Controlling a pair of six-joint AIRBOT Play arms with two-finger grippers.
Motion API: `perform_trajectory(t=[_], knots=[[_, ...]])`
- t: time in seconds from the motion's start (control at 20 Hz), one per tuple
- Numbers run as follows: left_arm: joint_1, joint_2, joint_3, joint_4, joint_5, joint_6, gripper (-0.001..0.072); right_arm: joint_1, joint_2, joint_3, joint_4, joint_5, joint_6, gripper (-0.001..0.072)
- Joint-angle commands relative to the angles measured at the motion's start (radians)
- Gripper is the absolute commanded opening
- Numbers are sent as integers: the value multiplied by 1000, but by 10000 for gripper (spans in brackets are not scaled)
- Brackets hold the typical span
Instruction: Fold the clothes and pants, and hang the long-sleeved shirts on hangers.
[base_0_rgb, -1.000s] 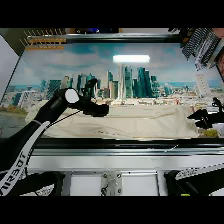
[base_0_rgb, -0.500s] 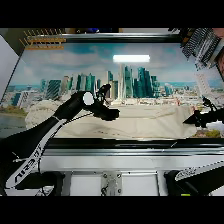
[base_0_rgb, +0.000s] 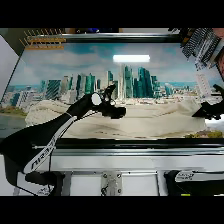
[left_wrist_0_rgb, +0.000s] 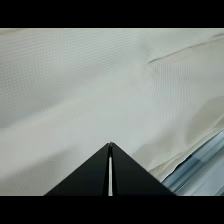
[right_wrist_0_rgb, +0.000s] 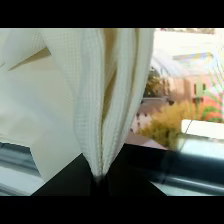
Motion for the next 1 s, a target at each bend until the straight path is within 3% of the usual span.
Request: perform_trajectory(t=[0.0,0.35,0.95], knots=[[-49,-122,137,-26,3,37,17,105,151,29,-98,60,94,26],[-121,-348,417,-24,-134,38,17,349,356,41,-113,75,356,27],[-92,-410,500,-23,-225,37,17,669,381,140,-112,101,570,26]])
